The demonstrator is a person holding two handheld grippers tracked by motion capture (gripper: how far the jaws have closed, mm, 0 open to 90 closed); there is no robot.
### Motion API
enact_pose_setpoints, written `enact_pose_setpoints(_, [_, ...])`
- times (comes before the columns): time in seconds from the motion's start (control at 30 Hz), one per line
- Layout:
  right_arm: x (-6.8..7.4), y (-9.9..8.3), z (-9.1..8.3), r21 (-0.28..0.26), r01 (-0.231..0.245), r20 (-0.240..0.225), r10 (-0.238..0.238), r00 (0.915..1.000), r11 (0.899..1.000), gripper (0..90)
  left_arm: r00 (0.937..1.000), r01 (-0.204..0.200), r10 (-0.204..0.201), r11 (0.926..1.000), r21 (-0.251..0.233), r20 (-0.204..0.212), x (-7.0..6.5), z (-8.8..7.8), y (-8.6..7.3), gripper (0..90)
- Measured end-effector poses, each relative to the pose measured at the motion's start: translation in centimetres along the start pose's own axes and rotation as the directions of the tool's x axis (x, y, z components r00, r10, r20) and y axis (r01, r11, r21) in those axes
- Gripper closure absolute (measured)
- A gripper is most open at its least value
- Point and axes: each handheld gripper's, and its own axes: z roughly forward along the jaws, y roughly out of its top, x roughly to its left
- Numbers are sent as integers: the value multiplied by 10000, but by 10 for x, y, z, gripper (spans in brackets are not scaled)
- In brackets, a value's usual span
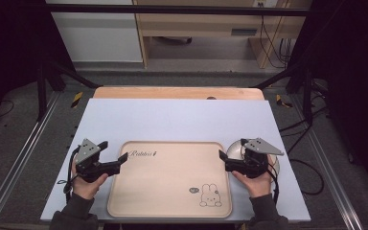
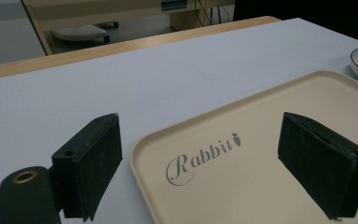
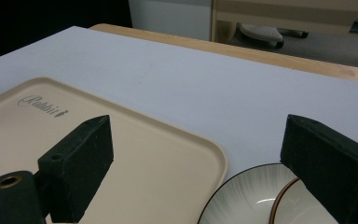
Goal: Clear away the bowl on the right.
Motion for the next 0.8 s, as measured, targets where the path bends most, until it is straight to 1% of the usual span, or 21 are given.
enact_pose_setpoints(0.17, [-2,1,-4,-14,-55,97,56,9999,10000,97,10000,17,-17,10000,-3,-13,1,0,-1,132])
enact_pose_setpoints(0.2, [-4,2,-6,-10,-59,194,60,9998,10000,99,10000,18,-18,10000,13,-10,1,0,-1,132])
enact_pose_setpoints(0.37, [-9,3,-11,-94,-174,366,177,9992,9998,105,10000,0,0,10000,25,-19,1,1,-1,132])
enact_pose_setpoints(0.43, [-13,3,-13,-156,-307,467,314,9984,9994,106,10000,47,-47,10000,20,-48,2,1,-2,132])
enact_pose_setpoints(0.53, [-16,2,-14,-163,-298,557,306,9980,9994,112,10000,72,-72,10000,0,-63,3,1,-2,132])
enact_pose_setpoints(0.6, [-17,3,-16,-211,-322,482,332,9983,9993,118,10000,52,-52,10000,-4,-74,2,1,-2,132])
enact_pose_setpoints(0.7, [-18,4,-17,-237,-261,504,273,9984,9994,124,10000,26,-26,10000,-5,-45,2,1,-2,133])
enact_pose_setpoints(0.73, [-19,4,-19,-230,-192,586,206,9981,9995,126,10000,-28,28,10000,23,-38,2,1,-2,132])
enact_pose_setpoints(0.8, [-20,4,-20,-214,-281,620,294,9976,9994,126,10000,-39,40,10000,41,-60,2,1,-2,133])
